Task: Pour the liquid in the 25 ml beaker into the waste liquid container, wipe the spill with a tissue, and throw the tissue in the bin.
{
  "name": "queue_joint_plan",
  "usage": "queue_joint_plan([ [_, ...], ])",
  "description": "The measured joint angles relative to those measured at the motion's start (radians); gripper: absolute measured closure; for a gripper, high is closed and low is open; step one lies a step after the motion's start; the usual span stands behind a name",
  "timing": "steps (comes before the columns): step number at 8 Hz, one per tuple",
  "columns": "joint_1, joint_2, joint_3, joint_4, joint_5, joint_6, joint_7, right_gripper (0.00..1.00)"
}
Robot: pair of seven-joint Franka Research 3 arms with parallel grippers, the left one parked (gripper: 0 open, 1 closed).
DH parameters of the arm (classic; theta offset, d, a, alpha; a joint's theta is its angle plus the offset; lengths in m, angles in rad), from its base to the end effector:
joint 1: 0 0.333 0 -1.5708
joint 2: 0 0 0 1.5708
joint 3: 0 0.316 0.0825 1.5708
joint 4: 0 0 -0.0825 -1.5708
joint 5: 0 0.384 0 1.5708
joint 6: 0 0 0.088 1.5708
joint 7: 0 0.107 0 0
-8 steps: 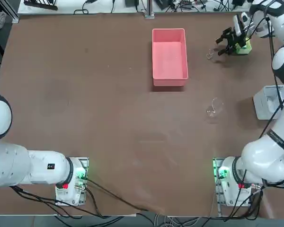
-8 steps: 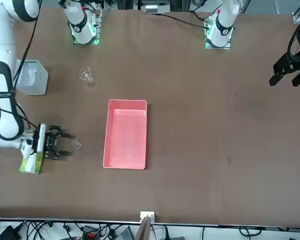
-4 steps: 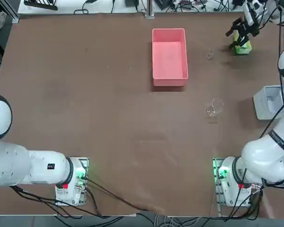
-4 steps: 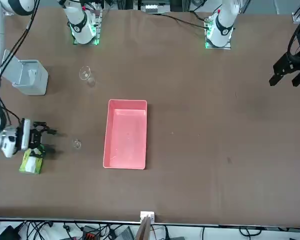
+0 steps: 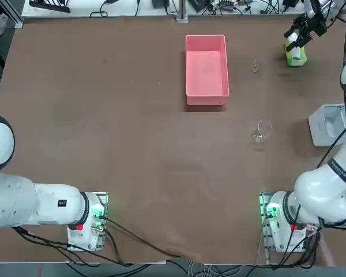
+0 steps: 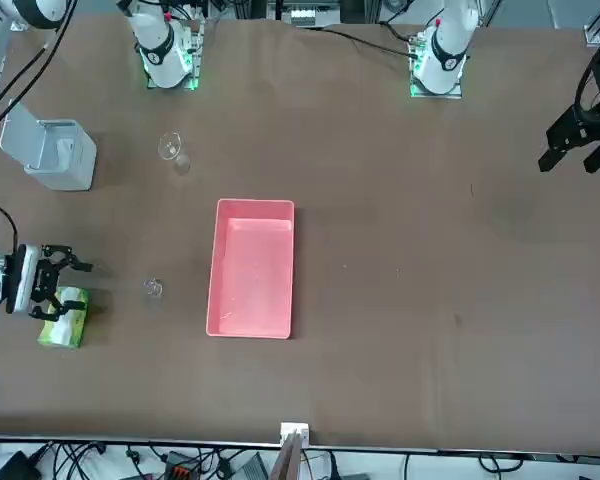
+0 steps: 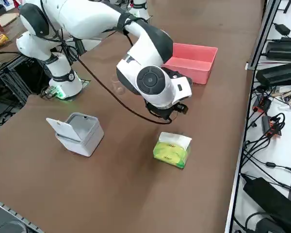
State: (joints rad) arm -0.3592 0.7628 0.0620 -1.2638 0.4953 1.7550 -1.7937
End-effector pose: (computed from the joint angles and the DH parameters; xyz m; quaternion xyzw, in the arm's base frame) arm 0.6982 -0.1807 0.2949 -0.7558 -0.5892 -0.1547 0.2402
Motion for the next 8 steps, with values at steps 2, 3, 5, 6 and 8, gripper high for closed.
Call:
queue_joint_plan([
  [2, 0.005, 0.0, 0.0, 0.028, -0.06, 0.01, 0.162, 0.0],
  [3, 0.016, 0.0, 0.002, 0.059, -0.111, 0.02, 0.263, 0.0],
  [5, 0.049, 0.0, 0.003, 0.089, -0.202, 0.089, 0.485, 0.0],
  [6, 0.071, 0.001, 0.003, 0.089, -0.265, 0.126, 0.591, 0.0],
  [8, 0.107, 0.008, 0.003, 0.088, -0.385, 0.175, 0.844, 0.0],
])
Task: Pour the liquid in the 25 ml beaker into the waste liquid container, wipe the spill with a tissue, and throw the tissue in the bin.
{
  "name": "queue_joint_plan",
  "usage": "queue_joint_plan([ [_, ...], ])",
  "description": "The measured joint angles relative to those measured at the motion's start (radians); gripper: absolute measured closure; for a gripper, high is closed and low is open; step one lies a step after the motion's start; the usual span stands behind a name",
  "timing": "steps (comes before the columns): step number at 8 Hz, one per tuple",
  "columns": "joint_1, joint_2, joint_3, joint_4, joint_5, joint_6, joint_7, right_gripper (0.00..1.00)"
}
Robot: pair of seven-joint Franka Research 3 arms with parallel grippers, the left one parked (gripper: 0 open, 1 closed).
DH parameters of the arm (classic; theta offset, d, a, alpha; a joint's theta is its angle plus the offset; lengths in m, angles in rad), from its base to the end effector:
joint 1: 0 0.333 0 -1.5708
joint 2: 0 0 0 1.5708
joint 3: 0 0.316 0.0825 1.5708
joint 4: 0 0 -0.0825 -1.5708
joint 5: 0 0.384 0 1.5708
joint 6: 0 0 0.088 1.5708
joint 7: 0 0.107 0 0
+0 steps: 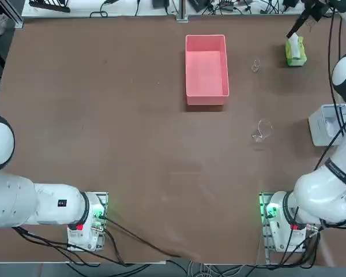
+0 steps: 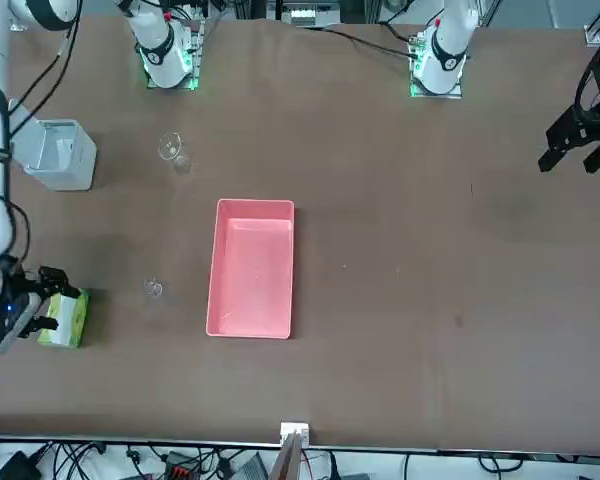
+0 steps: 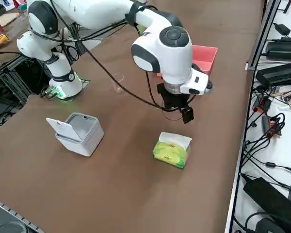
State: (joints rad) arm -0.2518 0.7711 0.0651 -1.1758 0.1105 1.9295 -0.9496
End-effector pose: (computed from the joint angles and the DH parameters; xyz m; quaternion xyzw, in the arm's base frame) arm 0.7389 -0.1458 0.3308 -0.9359 -0.3444 -0.0333 0.0668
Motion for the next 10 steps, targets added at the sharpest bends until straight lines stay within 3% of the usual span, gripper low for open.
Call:
queue_joint_plan([
  [3, 0.021, 0.033, 0.0, -0.001, -0.125, 0.042, 0.386, 0.0],
  [6, 0.034, 0.073, 0.0, -0.002, -0.223, 0.061, 0.616, 0.0],
  [10, 0.036, 0.094, -0.009, -0.002, -0.287, 0.063, 0.721, 0.0],
])
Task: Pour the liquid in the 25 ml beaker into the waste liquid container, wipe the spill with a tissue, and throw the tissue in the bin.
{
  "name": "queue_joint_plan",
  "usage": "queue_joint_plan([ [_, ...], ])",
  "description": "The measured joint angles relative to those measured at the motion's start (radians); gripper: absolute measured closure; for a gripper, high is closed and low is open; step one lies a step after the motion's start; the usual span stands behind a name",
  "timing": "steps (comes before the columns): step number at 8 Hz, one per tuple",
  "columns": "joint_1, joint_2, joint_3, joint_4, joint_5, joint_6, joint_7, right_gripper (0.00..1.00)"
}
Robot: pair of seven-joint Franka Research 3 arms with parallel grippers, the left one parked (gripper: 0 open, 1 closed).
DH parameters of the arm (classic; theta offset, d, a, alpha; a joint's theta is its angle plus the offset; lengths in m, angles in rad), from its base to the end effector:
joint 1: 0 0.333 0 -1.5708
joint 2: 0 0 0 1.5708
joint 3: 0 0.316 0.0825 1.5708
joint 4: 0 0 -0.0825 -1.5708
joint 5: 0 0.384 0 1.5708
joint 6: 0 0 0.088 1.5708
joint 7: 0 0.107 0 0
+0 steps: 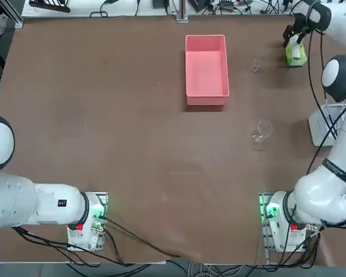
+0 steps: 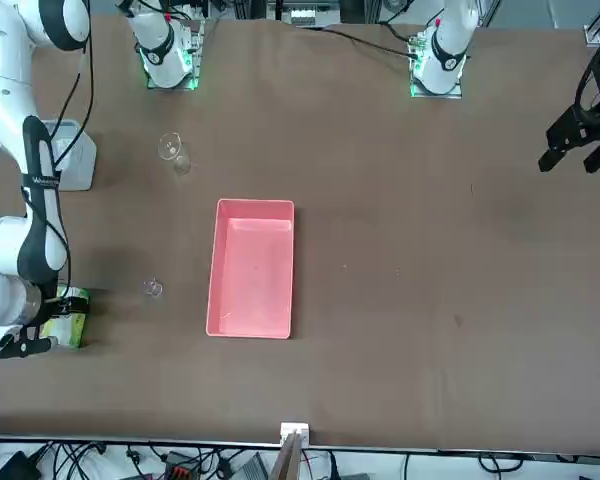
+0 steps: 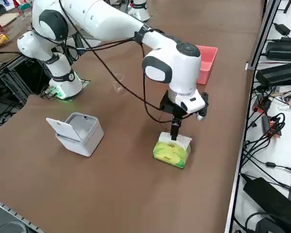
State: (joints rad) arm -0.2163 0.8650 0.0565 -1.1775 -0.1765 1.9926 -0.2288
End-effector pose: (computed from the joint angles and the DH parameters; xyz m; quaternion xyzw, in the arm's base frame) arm 0.7430 -0.1429 0.2640 0.9960 0.0631 -0.0349 0.0521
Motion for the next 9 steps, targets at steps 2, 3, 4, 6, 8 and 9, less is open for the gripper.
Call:
queue_joint_plan([
  [2, -0.002, 0.004, -0.009, 0.0, -0.013, 0.0, 0.002, 0.06],
  [3, -0.001, 0.005, -0.009, 0.0, -0.017, 0.0, 0.002, 0.15],
  [4, -0.001, 0.006, -0.009, 0.0, -0.019, 0.0, 0.004, 0.3],
  [6, -0.001, 0.01, -0.009, 0.0, -0.028, 0.0, 0.004, 0.51],
  [8, -0.002, 0.014, -0.009, 0.0, -0.029, -0.001, 0.005, 0.58],
  [9, -0.002, 0.015, -0.009, 0.0, -0.029, -0.001, 0.005, 0.6],
])
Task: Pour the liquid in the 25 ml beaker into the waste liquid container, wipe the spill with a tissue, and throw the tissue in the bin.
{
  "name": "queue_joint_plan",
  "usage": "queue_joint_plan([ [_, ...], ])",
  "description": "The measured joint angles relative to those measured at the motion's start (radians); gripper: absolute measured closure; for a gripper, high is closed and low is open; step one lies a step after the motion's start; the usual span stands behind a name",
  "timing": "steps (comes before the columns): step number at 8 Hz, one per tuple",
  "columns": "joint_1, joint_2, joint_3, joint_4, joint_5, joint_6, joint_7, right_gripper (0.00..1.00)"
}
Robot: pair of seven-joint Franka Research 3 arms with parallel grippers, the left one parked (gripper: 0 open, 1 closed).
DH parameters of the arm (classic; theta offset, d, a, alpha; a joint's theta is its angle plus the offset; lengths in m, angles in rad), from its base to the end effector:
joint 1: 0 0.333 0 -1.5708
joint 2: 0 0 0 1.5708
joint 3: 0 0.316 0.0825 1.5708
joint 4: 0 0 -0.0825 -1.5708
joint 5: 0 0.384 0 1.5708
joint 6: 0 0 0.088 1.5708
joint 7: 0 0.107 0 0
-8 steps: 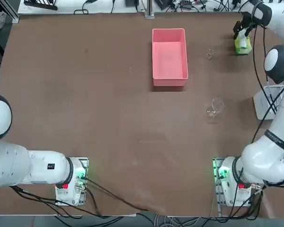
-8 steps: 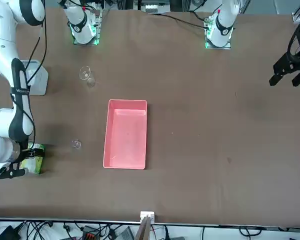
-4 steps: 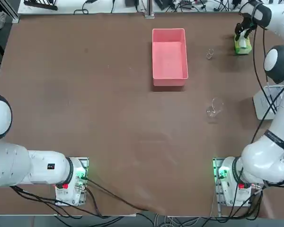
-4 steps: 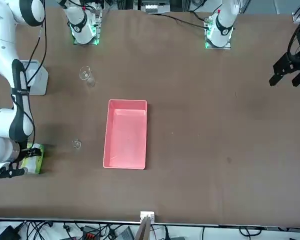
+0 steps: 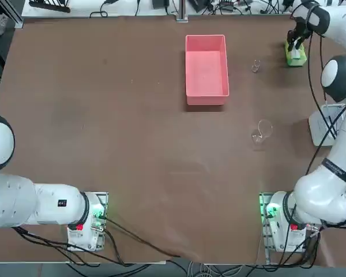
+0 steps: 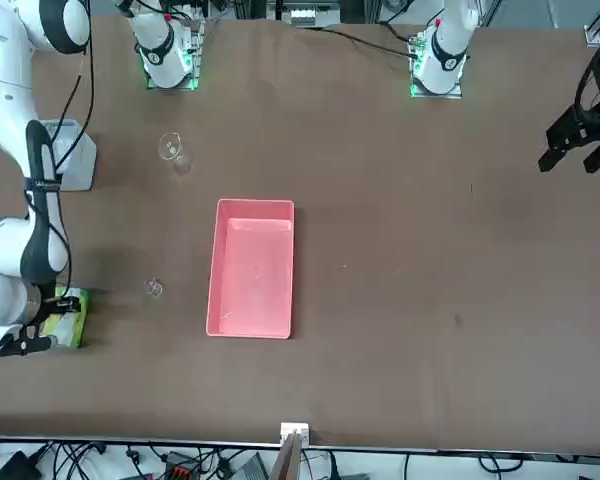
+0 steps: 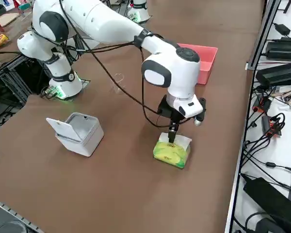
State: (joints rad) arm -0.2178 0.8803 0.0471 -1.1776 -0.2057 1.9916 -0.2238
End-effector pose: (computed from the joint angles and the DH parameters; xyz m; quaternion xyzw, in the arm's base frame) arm 0.7404 -0.1506 0.2524 0.9947 0.0635 -0.0464 0.0661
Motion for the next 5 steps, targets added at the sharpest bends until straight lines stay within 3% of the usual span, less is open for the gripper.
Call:
queue_joint_plan([
  [3, 0.0, 0.001, -0.001, 0.0, -0.001, 0.0, 0.0, 0.66],
  [5, -0.001, 0.001, -0.004, 0.0, -0.001, -0.013, 0.001, 0.83],
])
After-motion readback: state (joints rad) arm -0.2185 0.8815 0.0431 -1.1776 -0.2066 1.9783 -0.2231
